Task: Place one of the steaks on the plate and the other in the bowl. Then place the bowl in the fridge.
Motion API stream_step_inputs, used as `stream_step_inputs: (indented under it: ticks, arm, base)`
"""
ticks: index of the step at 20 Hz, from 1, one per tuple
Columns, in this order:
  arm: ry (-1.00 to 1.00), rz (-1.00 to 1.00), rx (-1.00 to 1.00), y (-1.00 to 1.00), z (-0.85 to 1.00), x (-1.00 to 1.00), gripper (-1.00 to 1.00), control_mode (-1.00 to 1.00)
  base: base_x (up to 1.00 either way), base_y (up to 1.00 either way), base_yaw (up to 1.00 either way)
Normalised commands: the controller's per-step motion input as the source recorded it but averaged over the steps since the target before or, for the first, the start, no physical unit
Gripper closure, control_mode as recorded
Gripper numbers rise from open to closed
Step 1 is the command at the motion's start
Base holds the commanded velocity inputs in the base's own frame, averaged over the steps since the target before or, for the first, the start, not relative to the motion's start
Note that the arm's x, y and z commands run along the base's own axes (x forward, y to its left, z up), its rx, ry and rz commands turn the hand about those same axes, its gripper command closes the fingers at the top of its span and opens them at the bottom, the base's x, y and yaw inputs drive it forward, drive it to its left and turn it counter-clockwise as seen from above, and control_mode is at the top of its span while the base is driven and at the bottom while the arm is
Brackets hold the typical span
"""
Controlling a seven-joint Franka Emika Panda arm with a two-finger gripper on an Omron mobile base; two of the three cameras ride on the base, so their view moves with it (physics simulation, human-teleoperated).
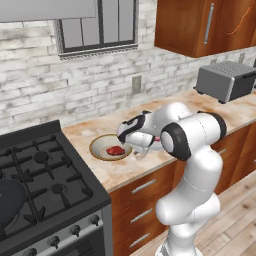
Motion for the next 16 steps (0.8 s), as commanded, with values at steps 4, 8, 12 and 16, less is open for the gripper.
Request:
stream_step_inputs:
  ticks: [4,8,12,16]
  arm:
    - [0.0,0.0,0.0,0.03,-0.01,0.17,-1.0,-1.0]
    - [0.0,0.0,0.0,0.13,-0.05,0.16,-1.0,-1.0]
    - [0.0,0.0,0.0,0.17,-0.12,0.08,1.0,-1.0]
    - [0.0,0.0,0.0,0.18,-0.16,0.0,1.0,-1.0]
  base:
    - [0.0,0.0,0.0]
    - [0.0,0.0,0.0]
    - [0.0,0.0,0.0]
    - [0.0,0.0,0.0]
